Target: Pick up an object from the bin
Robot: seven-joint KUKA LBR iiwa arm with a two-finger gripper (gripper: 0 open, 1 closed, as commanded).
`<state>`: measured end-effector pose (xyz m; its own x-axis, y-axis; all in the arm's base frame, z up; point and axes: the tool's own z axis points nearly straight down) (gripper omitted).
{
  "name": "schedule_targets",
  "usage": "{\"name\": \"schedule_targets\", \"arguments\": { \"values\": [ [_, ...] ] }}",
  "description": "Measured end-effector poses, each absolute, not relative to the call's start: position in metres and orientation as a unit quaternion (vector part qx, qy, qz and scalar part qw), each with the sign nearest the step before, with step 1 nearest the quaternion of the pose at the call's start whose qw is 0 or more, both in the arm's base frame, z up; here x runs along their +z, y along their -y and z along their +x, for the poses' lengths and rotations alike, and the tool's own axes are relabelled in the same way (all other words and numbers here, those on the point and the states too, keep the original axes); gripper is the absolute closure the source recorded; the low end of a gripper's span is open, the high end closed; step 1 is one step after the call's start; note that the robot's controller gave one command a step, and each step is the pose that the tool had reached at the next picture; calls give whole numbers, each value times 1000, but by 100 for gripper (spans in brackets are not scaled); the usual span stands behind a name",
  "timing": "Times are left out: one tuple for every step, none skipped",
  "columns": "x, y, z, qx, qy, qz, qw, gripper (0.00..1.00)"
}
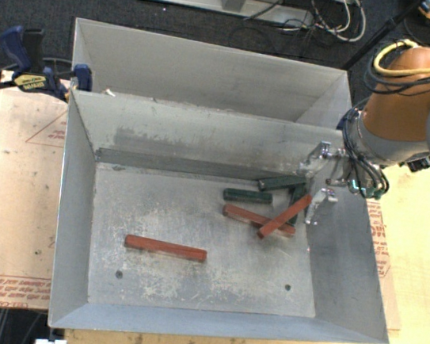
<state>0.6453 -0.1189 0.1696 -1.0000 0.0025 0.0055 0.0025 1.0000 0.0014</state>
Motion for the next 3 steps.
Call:
{"name": "schedule_targets", "arguments": {
  "values": [
    [175,119,647,0,1000,0,-1,0],
    [132,105,645,1,996,93,-5,0],
    [112,91,640,-1,983,183,1,0]
  ]
}}
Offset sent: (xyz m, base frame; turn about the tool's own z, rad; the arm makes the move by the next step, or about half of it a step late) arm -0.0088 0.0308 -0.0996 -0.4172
